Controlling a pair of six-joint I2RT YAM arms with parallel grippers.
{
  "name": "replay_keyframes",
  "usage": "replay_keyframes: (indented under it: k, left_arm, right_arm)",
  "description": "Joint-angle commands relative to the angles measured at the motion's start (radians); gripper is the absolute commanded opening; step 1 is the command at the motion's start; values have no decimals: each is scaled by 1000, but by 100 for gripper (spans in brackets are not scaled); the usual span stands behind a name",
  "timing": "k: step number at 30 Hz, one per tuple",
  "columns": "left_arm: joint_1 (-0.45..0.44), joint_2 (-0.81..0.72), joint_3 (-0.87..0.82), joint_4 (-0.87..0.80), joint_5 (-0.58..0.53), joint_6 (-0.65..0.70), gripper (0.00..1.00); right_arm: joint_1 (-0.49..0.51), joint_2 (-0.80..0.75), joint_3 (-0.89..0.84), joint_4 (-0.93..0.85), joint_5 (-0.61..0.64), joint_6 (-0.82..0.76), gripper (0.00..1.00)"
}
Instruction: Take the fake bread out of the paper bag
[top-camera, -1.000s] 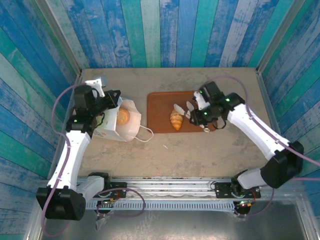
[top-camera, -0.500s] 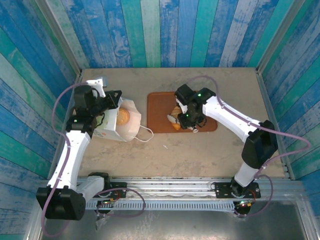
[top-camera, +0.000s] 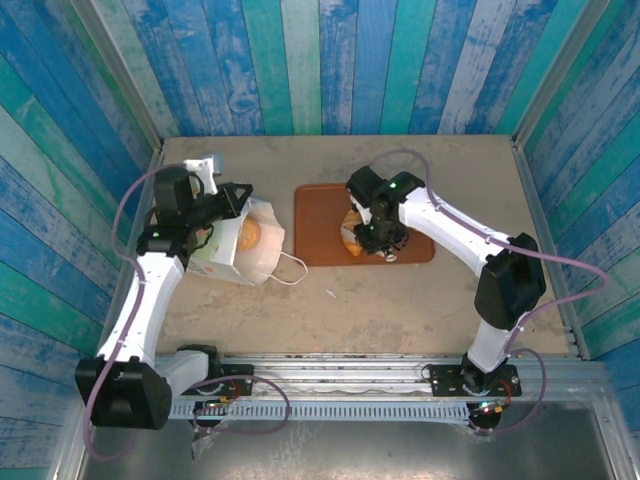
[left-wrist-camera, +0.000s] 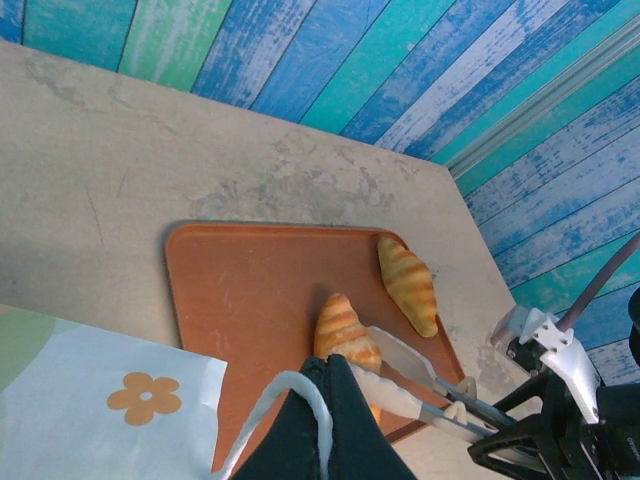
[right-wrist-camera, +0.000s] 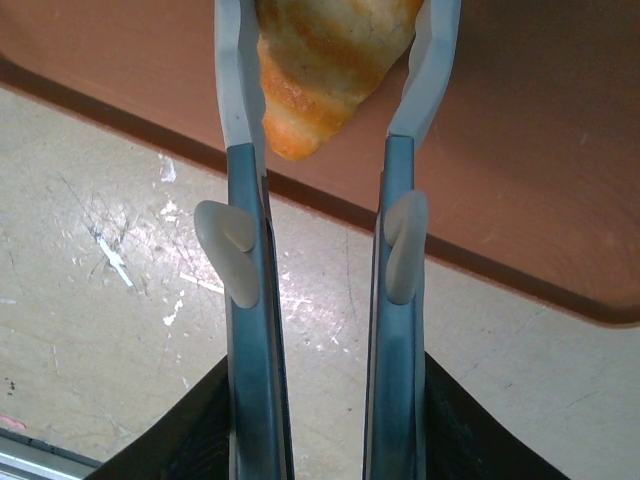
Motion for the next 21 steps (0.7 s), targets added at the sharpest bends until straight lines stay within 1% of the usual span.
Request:
replay_keyframes:
  k: [1,3,5,10,15,21]
  left_arm:
    - [3,39,45,59,29,-26,0]
    - [1,54,53,67,29,-32,0]
    - [3,65,58,75,28,-37,0]
    - [2,75,62,85,32,-50,0]
    - [2,74,62,80,25,-52,0]
    - [2,80,67,79,22,-57,0]
  right_arm:
    - [-45,16,39,-16,29,-47,41]
    - [-62,17,48,-15,18,-68,41]
    - [-110,27,66,-20,6,-95,41]
    - [-162,65,104,-39,1,-143,41]
    - [-197,105,130,-61,31,-178,43]
    - [-206,126,166,-70,126,-221,45]
